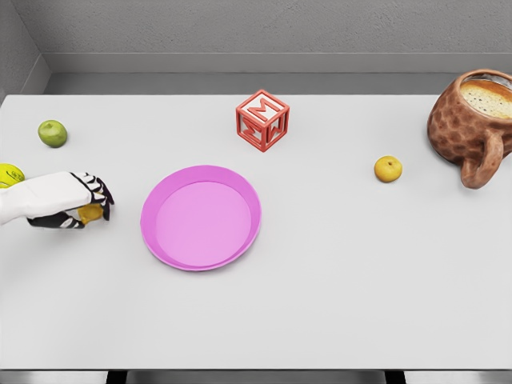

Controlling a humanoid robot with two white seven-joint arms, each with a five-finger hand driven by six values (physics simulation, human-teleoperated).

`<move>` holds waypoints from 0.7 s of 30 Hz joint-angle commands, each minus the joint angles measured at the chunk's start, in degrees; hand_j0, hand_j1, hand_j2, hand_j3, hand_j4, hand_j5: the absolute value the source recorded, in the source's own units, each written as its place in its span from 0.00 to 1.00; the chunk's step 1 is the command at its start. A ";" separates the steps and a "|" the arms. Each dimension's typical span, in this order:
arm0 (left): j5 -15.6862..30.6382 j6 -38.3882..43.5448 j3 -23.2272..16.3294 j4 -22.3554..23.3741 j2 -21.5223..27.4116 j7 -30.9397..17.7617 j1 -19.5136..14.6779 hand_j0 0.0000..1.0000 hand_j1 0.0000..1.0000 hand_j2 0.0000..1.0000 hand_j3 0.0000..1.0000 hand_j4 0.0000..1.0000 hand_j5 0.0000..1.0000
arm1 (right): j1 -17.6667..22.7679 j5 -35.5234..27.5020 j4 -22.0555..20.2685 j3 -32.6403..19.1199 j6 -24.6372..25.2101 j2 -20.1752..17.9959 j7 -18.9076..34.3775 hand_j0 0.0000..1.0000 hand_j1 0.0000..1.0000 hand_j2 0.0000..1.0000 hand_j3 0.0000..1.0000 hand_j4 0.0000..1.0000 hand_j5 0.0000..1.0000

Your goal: Put the lemon on the plate with left arm

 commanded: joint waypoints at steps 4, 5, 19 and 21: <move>0.49 0.14 0.06 -0.24 -0.42 0.04 -0.18 0.50 0.50 0.50 0.50 0.50 0.50 | 0.00 -0.03 0.00 0.00 0.00 0.00 -0.01 1.00 1.00 1.00 1.00 1.00 1.00; 0.49 0.14 0.06 -0.24 -0.59 0.04 -0.18 0.50 0.50 0.50 0.50 0.50 0.50 | 0.00 -0.03 0.00 0.00 0.00 0.00 0.08 1.00 1.00 1.00 1.00 1.00 1.00; 2.95 0.14 -0.12 -4.81 -2.08 0.04 -1.58 0.50 0.50 0.50 0.50 0.50 0.50 | 0.00 -0.03 0.00 0.00 0.00 0.00 -0.01 1.00 1.00 1.00 1.00 1.00 1.00; 2.95 0.14 -0.21 -4.99 -2.88 0.04 -1.58 0.50 0.50 0.50 0.50 0.50 0.50 | 0.00 -0.03 0.00 0.00 0.00 0.00 -0.01 1.00 1.00 1.00 1.00 1.00 1.00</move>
